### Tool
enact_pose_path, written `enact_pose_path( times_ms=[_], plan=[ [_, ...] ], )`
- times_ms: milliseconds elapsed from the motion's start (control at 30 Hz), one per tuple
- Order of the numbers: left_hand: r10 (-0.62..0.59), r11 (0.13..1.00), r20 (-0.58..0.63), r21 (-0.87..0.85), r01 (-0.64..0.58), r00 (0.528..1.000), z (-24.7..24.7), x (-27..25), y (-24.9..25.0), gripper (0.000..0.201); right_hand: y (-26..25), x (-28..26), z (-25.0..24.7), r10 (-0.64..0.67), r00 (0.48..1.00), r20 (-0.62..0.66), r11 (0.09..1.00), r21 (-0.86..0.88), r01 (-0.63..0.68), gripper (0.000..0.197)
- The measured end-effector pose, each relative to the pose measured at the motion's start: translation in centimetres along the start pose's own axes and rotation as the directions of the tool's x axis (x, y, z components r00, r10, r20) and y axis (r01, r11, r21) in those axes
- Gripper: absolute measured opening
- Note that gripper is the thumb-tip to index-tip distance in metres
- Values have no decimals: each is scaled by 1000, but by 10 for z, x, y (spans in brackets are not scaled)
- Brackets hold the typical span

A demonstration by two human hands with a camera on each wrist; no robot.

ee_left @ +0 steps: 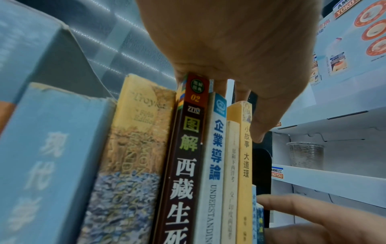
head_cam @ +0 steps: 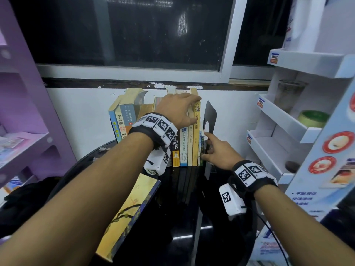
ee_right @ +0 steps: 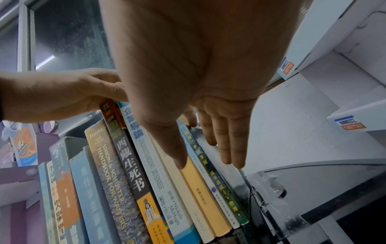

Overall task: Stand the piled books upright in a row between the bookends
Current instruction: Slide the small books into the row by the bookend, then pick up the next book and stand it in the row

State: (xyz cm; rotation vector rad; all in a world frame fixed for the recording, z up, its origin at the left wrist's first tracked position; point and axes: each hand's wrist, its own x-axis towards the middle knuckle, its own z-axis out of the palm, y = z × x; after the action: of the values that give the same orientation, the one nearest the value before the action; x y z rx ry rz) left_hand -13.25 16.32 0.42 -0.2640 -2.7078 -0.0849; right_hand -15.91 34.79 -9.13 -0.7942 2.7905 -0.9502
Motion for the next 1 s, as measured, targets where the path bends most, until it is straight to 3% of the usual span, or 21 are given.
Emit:
enact_pose_path(
  times_ms=[367,633,800,1000],
  plan=[
    [6,1000,-34,-17,-7,999,-9,-55,6,62,-26,-32,-6,22,998,59,1000,-20,-21,73],
    [-14,997,6,-79,15,1000,-1,-97,-3,66,-52,-47,7,59,991,122,996,-75,-50,72],
    [-129,980,144,-134,148,981,0,-139,-22,68,-75,-55,27,74,982,172,991,-125,-53,68],
    [-365,885,352,-157,439,862,7,-183,-51,72,-106,-57,57,86,954,286,987,-153,-43,73]
  ],
)
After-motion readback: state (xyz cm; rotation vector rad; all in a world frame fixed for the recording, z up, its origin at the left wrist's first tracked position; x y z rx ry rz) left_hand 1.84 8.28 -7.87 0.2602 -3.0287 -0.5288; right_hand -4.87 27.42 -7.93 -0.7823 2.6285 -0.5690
